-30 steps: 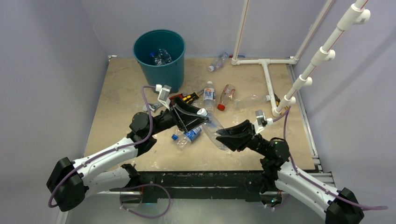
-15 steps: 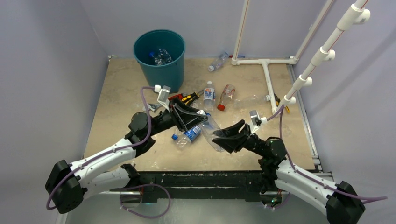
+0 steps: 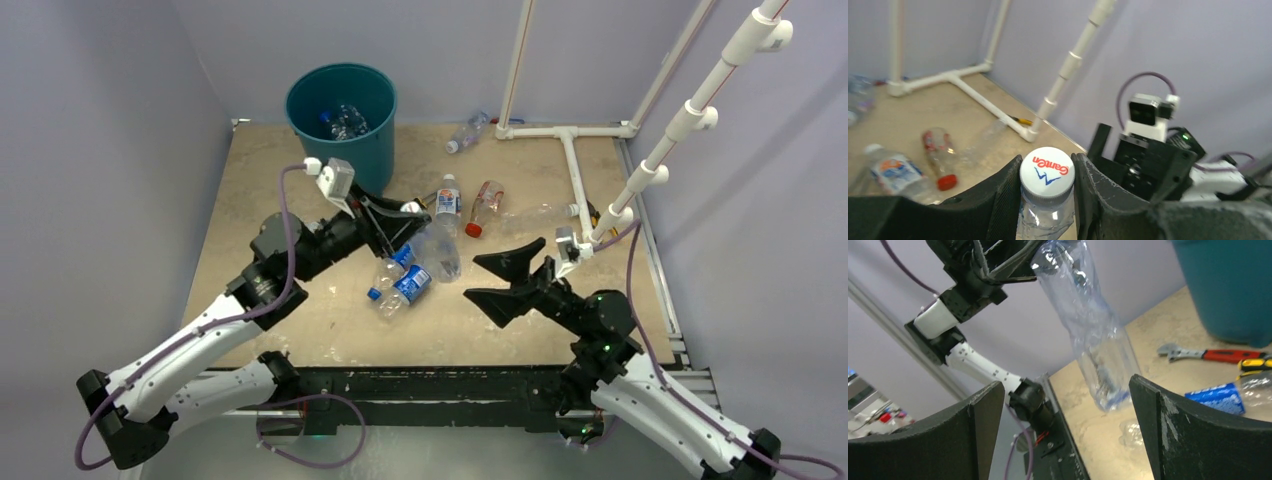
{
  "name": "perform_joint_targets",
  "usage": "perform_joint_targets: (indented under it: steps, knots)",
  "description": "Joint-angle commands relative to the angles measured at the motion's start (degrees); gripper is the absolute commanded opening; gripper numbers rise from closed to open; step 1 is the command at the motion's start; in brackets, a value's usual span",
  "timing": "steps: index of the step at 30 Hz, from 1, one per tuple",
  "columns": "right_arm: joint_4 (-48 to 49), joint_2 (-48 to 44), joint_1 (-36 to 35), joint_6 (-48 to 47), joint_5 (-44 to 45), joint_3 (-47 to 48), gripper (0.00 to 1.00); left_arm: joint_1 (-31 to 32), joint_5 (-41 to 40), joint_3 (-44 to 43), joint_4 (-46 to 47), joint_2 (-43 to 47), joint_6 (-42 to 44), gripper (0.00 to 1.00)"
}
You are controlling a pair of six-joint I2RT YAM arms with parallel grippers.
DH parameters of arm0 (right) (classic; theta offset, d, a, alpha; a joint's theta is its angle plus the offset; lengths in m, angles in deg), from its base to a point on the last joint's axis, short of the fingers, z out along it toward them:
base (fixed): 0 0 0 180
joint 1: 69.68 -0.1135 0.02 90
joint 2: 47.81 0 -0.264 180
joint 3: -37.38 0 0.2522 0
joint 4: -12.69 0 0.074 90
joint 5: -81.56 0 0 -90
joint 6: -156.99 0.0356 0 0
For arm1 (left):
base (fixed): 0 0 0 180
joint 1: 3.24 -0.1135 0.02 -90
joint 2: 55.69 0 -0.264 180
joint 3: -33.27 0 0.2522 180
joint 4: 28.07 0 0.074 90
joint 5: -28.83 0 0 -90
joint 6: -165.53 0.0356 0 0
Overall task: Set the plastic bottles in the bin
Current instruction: Place the plastic bottle in the trash bin.
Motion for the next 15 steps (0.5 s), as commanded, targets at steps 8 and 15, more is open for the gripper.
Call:
perform_joint_targets:
  steps: [8,15]
  knots:
    - [-14.5,-10.3,-0.1,-1.6,10.5,-2.9,0.99,0.1,-40.8,-28.1,-17.4,-9.5,37.1,0.0]
    - [-13.8,-8.5,-0.1,-1.4,10.2,-5.0,0.97,-8.8,-43.0,-39.0,-15.1,-23.7,41.7,0.0]
